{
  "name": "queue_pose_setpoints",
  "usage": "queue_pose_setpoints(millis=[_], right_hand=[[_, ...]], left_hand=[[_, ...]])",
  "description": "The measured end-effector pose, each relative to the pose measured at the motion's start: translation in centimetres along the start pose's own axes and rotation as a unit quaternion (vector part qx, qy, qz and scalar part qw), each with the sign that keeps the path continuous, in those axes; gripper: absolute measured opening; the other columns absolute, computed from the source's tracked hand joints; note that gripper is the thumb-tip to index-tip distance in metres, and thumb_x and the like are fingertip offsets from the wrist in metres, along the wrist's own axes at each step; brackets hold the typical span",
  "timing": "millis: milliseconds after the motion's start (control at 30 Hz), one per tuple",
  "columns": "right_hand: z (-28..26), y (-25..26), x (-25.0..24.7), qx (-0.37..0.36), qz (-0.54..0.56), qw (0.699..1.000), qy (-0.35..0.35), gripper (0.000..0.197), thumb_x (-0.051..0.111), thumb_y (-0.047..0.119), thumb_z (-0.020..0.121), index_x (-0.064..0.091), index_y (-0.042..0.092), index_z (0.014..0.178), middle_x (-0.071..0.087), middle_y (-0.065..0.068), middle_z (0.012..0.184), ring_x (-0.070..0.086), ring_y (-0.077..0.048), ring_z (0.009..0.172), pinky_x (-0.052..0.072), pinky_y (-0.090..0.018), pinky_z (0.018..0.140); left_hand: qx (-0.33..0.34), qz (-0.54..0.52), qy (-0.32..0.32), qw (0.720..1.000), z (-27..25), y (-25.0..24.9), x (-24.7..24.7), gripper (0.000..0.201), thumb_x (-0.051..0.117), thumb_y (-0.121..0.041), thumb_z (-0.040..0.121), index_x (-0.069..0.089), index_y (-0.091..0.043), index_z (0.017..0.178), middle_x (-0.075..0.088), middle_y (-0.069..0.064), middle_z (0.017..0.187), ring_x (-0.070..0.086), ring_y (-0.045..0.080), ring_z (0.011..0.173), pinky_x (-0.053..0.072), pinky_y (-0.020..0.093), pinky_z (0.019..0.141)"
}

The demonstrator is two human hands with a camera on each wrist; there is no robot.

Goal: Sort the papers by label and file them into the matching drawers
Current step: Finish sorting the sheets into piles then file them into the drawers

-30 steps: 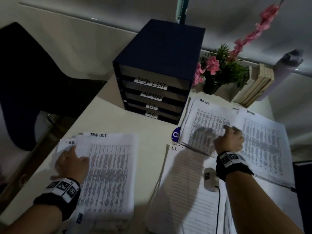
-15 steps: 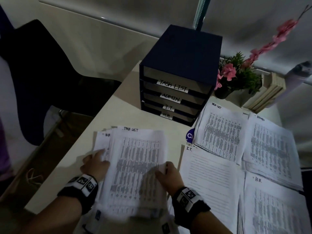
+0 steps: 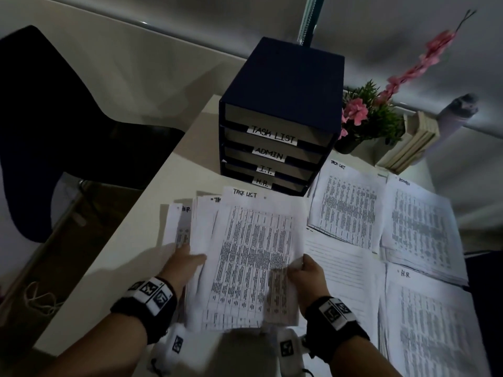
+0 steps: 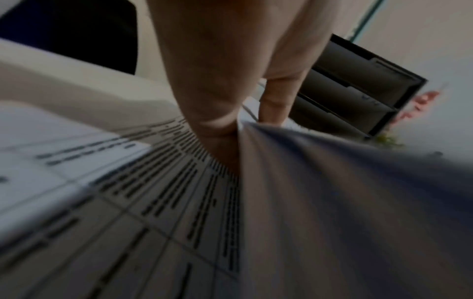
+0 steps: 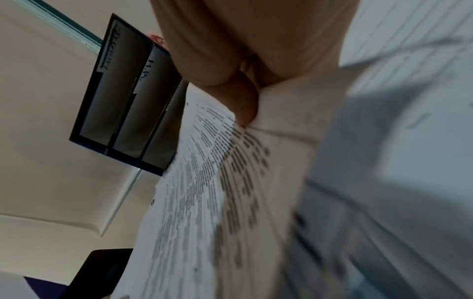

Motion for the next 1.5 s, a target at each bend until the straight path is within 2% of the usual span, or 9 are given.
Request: queue_pose_setpoints(millis=[233,333,567,867,1000,1100,1333,1400,1500], right_hand=[[-1.8,-0.1,0.4,0.047,0.023,0.997,0.048,0.032,0.074,0.022,0.078,0.062,-0.007,0.083,0.069,-0.030,0.086,0.069,-0.044,0.082,0.057,-0.060,0.072],[-0.6,-1.0,0.4,0.013,-0.063,0.998,0.025,0.045,0.072,0.042,0.064,0.056,0.001,0.070,0.067,-0.021,0.071,0.068,-0.037,0.071,0.058,-0.054,0.067],[-0.7,-0.6,-1.5,-0.004,-0.111,0.994,-0.014,0.023,0.069,0.023,0.074,0.054,0.009,0.064,0.066,-0.020,0.071,0.066,-0.039,0.076,0.057,-0.050,0.069],[-1.6,-0.9,1.2,-0.013,-0.033,0.998,0.056,0.018,0.061,0.021,0.069,0.061,0.022,0.087,0.072,-0.013,0.087,0.070,-0.034,0.080,0.058,-0.057,0.071],[-3.1,0.9,2.9,-0.034,-0.052,0.995,0.076,0.053,0.054,0.002,0.085,0.040,0.020,0.133,0.061,-0.009,0.118,0.063,-0.031,0.103,0.056,-0.046,0.087],[-3.3,2.3,2.7,-0.058,-0.052,0.994,0.075,0.068,0.052,0.009,0.091,0.019,0.019,0.149,0.057,-0.009,0.124,0.060,-0.024,0.107,0.053,-0.037,0.089],[-5.0,9.8,-0.5,-0.180,0.191,0.963,0.064,0.041,0.060,-0.009,0.084,0.047,0.011,0.117,0.061,-0.014,0.082,0.058,-0.025,0.080,0.058,-0.035,0.077],[-6.2,11.8,-0.7,-0.225,0.204,0.950,0.068,0.033,0.061,-0.007,0.083,0.049,0.009,0.110,0.056,-0.033,0.099,0.059,-0.038,0.084,0.055,-0.051,0.087],[-7.0,11.2,-0.4,-0.242,0.195,0.949,0.056,0.042,0.061,-0.004,0.079,0.048,0.013,0.115,0.062,-0.016,0.114,0.061,-0.026,0.105,0.054,-0.041,0.091]], left_hand=[[0.060,0.056,-0.050,0.995,0.1,0.7,-1.5,0.054,0.081,-0.019,0.071,0.056,-0.018,0.119,0.065,0.000,0.108,0.062,0.021,0.100,0.049,0.037,0.095],[0.076,0.050,-0.091,0.992,-0.2,0.4,-1.9,0.040,0.074,-0.023,0.079,0.059,-0.016,0.115,0.064,0.001,0.104,0.061,0.023,0.098,0.048,0.034,0.093],[0.068,0.077,-0.151,0.983,0.2,0.8,-4.0,0.029,0.068,-0.016,0.085,0.061,-0.005,0.110,0.066,0.015,0.109,0.058,0.024,0.089,0.048,0.034,0.088],[0.087,0.035,-0.111,0.989,-1.2,0.2,-2.3,0.047,0.073,-0.028,0.081,0.053,-0.012,0.119,0.062,0.005,0.112,0.059,0.021,0.100,0.045,0.030,0.088],[0.124,0.084,-0.063,0.987,-2.0,-0.7,-0.2,0.067,0.074,-0.016,0.079,0.039,-0.016,0.137,0.053,0.002,0.130,0.053,0.024,0.119,0.043,0.037,0.102],[0.161,0.069,-0.061,0.983,-3.1,-2.5,0.0,0.051,0.062,-0.004,0.086,0.042,-0.019,0.130,0.056,0.001,0.122,0.055,0.025,0.114,0.044,0.031,0.091],[0.279,-0.076,-0.044,0.956,-6.5,-9.4,-1.8,0.044,0.058,-0.001,0.089,0.048,-0.031,0.119,0.059,-0.013,0.107,0.056,0.008,0.098,0.043,0.032,0.090],[0.287,-0.151,-0.042,0.945,-7.1,-10.6,-2.3,0.039,0.064,-0.001,0.080,0.054,-0.031,0.102,0.064,-0.025,0.093,0.059,-0.006,0.087,0.047,0.024,0.082],[0.294,-0.181,-0.049,0.937,-7.6,-10.5,-2.7,0.031,0.062,-0.008,0.067,0.058,-0.023,0.094,0.068,-0.008,0.083,0.063,-0.002,0.072,0.050,0.023,0.067]])
Point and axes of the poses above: each hand's wrist, its own z-axis towards the middle knuckle, its own x-axis out of the palm, y = z × x, the point moved 7 cm from there along z, towards the middle knuckle
